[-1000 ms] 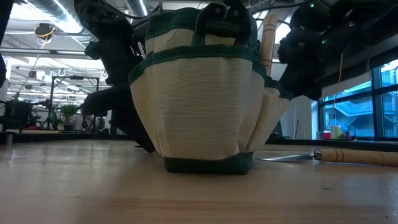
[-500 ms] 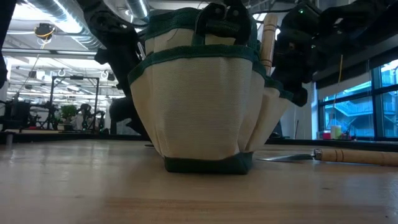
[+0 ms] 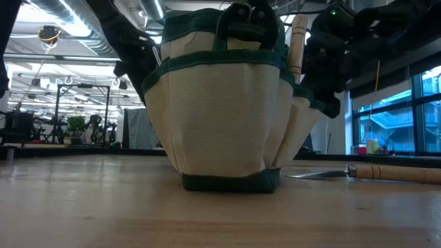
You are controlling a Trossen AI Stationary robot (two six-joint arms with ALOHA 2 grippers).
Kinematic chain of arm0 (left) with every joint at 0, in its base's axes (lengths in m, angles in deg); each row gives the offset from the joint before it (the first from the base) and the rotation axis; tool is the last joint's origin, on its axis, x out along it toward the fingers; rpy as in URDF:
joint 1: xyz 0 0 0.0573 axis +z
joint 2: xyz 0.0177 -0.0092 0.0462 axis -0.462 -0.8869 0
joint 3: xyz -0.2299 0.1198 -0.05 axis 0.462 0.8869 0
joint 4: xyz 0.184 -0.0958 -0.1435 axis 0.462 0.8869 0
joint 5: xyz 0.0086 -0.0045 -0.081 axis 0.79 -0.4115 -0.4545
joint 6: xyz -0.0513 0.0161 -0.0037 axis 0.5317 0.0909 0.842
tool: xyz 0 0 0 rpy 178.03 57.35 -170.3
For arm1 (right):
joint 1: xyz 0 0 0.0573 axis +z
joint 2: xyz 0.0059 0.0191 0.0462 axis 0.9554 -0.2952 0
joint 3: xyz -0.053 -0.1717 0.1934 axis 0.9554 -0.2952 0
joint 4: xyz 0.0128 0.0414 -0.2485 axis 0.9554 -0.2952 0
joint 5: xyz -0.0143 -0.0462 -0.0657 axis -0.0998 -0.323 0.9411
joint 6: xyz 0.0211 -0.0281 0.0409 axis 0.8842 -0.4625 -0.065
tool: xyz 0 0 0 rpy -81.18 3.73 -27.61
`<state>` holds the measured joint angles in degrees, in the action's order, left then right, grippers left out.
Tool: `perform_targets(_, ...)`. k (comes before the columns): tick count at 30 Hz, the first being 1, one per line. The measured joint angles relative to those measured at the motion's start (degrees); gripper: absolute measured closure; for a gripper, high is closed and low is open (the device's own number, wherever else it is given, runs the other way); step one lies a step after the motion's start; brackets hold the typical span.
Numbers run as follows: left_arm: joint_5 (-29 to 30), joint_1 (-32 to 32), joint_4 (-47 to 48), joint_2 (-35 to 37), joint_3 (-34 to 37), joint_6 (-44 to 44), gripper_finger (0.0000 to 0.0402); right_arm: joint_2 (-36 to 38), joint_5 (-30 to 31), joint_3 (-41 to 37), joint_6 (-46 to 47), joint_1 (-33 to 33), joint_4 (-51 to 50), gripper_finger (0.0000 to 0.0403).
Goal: Pick & Place Garden tools in Gardening bag
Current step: Put the shear scissors into the gardening bag
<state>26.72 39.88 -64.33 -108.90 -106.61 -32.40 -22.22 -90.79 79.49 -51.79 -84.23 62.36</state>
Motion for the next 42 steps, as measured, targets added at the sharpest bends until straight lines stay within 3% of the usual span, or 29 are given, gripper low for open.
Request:
perform_targets(4,-8.15,2.01,3.97,0.35,0.0,15.13,0.0119,0.0,0.06,0.0,2.0,-0.56,-0.02,0.0235)
perform_targets(8,-15.54,3.12,3.52,1.46,0.0,28.04,0.0119,-0.28,-0.33,0.02,11.87,-2.56,-0.71,0.0236)
perform_targets(10,-15.49,2.69,2.43,2.93,0.0,32.3,0.012,-0.61,-1.64,0.2,12.22,-3.14,-1.6,0.0236)
perform_targets(13,-10.75,1.56,2.32,6.95,0.0,36.15,0.0131,-3.04,-4.0,4.0,10.41,-3.2,-6.05,0.0236)
perform_targets(19,-2.94,0.23,8.0,15.93,-0.07,42.63,0.0176,-11.44,-3.2,18.47,6.82,-1.64,-18.48,0.0236)
perform_targets(22,-3.81,-0.24,15.14,19.09,-0.07,46.31,0.0196,-15.74,-1.32,24.15,7.59,-1.57,-20.97,0.0236)
perform_targets(28,-8.6,-1.26,36.21,21.64,1.04,50.81,0.0215,-25.5,-4.09,31.58,12.92,-0.94,-21.89,0.0236)
perform_targets(31,-9.91,-3.66,39.19,23.03,5.11,50.29,0.0221,-30.38,-4.12,35.16,12.96,0.14,-22.8,0.0236)
perform_targets(36,-11.84,-8.22,31.69,28.93,17.1,53.66,0.023,-36.01,-0.81,41.56,13.11,2.29,-25.26,0.0236)
perform_targets(42,-10.18,-12.25,16.33,40.03,29.32,62.96,0.0243,-37.68,4.06,43.43,13.59,2.84,-26.92,0.0236)
